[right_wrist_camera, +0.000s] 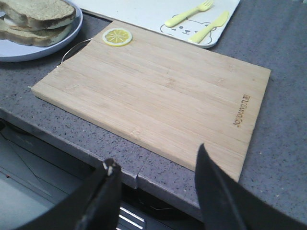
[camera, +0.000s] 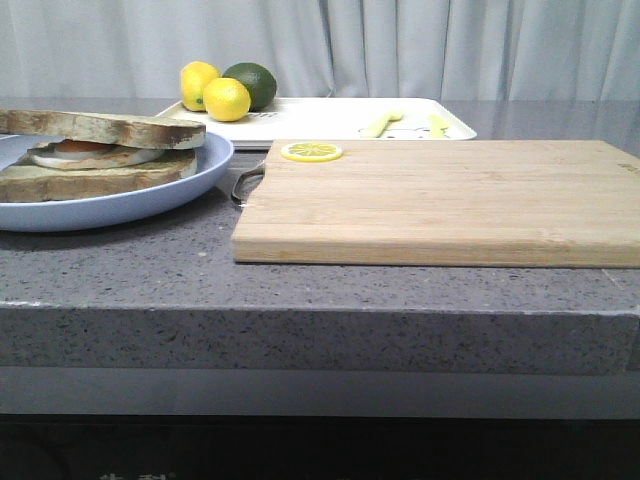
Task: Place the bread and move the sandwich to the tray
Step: 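Grasp the blue plate rim with the left gripper and lift it, then carry the plate farther from the robot and lower it onto the white tray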
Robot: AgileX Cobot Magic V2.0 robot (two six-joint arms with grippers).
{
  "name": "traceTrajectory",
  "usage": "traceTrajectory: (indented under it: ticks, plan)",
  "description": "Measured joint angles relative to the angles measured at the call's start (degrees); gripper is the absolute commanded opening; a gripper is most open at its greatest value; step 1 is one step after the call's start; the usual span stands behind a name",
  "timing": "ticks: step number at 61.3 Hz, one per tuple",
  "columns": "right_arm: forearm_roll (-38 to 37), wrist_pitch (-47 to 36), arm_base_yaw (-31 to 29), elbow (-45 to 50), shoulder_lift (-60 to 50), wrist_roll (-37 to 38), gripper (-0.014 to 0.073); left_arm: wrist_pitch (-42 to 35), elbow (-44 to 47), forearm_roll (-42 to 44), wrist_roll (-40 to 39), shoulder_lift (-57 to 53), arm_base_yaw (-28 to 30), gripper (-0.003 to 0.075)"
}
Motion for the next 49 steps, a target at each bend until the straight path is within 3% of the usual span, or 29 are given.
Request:
traceTrajectory:
  ticks: [4, 15, 33, 49]
  plan:
    - [0.0, 0.0, 0.0, 0.0, 0.0, 0.0, 0.0382, 0.0, 0.0, -0.5, 0.0, 0.0, 0.0, -0.0018]
    - [0.0, 0.0, 0.0, 0.0, 0.0, 0.0, 0.0382, -0.4, 0.0, -3.3, 0.5, 0.0, 0.0, -0.0018]
    - [0.0, 0.0, 0.0, 0.0, 0.0, 0.0, 0.0382, 0.5, -0.4, -10.3, 10.2, -3.4, 0.0, -0.0018]
    - [0.0, 0.0, 0.0, 0.0, 0.0, 0.0, 0.0382, 0.9, -8.6, -12.1, 11.0, -3.3, -3.2, -0.0018]
